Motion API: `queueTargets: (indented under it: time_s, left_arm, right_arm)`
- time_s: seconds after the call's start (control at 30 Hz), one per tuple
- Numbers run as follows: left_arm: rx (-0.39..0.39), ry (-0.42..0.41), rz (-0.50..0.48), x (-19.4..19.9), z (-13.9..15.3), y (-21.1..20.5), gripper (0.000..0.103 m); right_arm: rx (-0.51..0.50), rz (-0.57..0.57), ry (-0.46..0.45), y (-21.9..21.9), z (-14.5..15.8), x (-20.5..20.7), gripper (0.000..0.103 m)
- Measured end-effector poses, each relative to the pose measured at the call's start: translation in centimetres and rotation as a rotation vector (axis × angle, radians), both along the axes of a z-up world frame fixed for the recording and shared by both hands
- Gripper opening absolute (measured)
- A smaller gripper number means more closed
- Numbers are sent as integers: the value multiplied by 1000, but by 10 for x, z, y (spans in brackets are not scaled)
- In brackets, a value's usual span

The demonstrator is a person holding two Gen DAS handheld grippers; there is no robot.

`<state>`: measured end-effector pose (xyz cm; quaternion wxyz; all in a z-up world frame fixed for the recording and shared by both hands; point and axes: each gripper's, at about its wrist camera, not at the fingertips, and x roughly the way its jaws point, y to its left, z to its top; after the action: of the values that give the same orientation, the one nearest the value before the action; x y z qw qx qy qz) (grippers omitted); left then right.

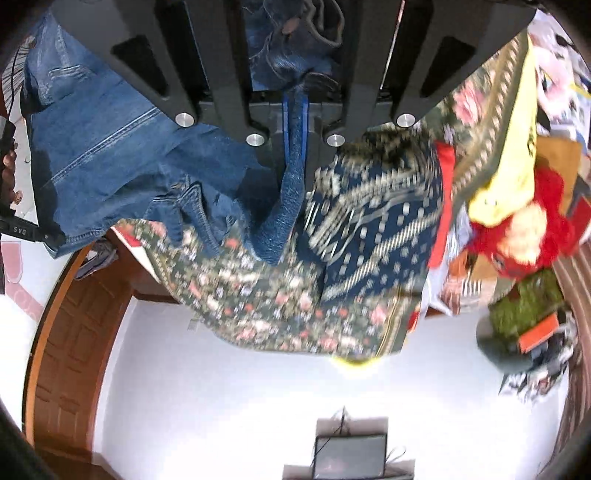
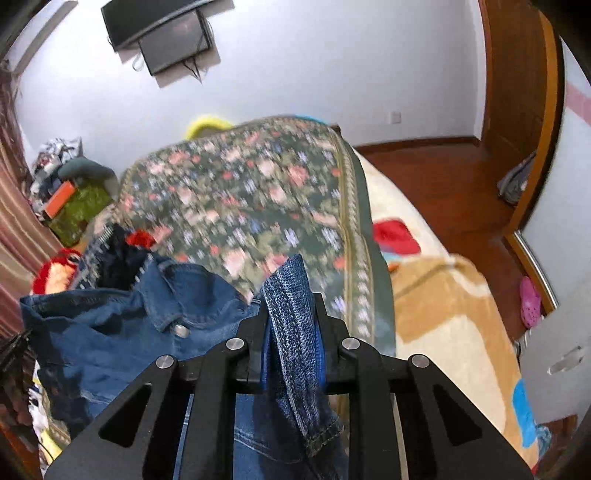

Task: Fold large clothes
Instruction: 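Fold the jacket edge over with the right gripper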

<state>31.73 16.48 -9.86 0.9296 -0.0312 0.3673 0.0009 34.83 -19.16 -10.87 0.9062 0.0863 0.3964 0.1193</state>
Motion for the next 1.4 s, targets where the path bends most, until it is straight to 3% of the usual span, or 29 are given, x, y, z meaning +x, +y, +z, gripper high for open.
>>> queueTargets:
  time_s: [0.2, 0.43, 0.63, 0.8, 0.93, 1.0, 1.13, 1.23, 1.4]
  left_arm:
    - [0, -42, -15, 37, 21, -11, 2]
    - [1, 27, 30, 113, -7, -1, 2]
    - [38, 126, 126, 174, -57, 29, 3]
    - [63, 145, 162, 190, -83, 42, 9]
    - [125, 133, 163, 190, -91, 39, 19]
    - [145, 130, 162, 188, -91, 39, 24]
    - [127, 154, 161, 180, -84, 41, 45]
    - [129, 172, 152, 171, -77, 39, 46]
    - [118, 160, 127, 141, -54, 29, 53]
  right_arm:
    - [-20, 5, -52, 6, 13, 26, 16]
    - [-80, -37, -41, -2, -7, 76, 16]
    - [-134, -79, 63, -14, -58, 128, 16]
    - [-163, -87, 163, -18, -111, 148, 17]
    - [-182, -85, 205, -17, -134, 147, 20]
    - [-210, -86, 206, -14, -135, 143, 23]
    - [-230, -60, 242, -12, -124, 133, 37]
    - [-257, -21, 217, -6, -108, 119, 47]
    - [-324, 56, 113, 6, -63, 72, 51]
